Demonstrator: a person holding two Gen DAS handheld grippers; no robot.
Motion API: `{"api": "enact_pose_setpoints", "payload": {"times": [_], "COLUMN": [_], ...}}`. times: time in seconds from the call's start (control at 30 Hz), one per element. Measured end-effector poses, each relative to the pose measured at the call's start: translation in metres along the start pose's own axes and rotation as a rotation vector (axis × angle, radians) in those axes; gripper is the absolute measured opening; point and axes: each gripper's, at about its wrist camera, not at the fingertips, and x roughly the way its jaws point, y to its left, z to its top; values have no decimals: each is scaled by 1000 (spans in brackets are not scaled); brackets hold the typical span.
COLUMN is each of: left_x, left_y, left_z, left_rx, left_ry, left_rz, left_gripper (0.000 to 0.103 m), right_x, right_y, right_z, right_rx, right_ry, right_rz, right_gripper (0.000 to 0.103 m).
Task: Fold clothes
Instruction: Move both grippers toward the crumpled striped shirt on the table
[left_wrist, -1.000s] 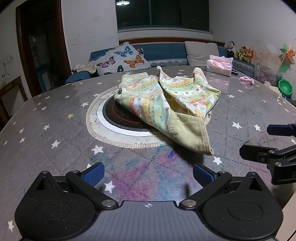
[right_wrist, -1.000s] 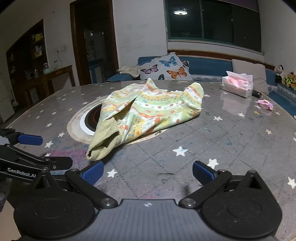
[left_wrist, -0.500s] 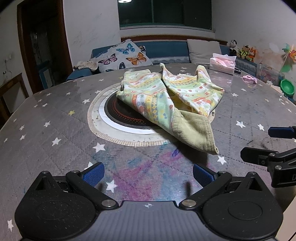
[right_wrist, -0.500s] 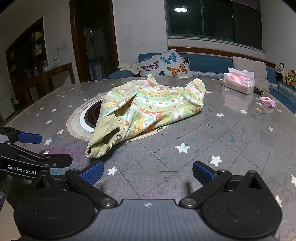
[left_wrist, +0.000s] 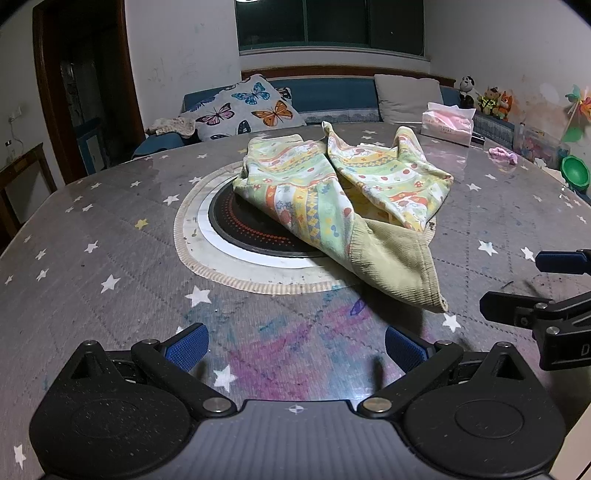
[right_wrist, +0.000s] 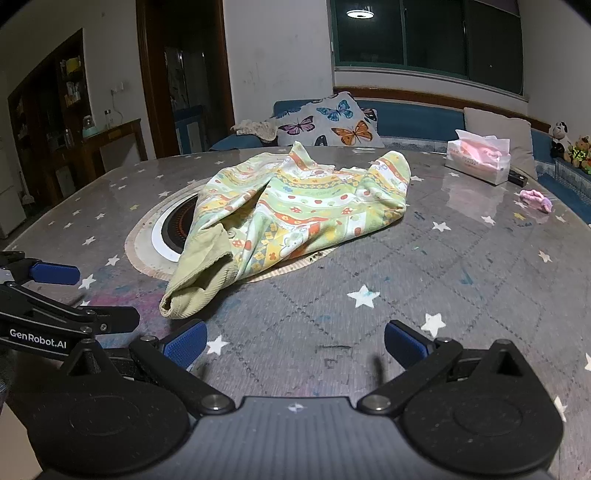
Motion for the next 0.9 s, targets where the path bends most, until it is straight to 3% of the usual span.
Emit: {"api": "enact_pose_setpoints", "payload": {"times": [0.9], "left_x": [19], "left_y": [16], "left_z": [43], "left_rx": [5], "left_ry": [-35], "left_rz": [28], "left_gripper": [103], "right_x": [28], "right_y": [-5], "right_z": [43], "right_rx": [-41], "right_ry": [7], "right_rz": [5], "right_gripper": [103]}}
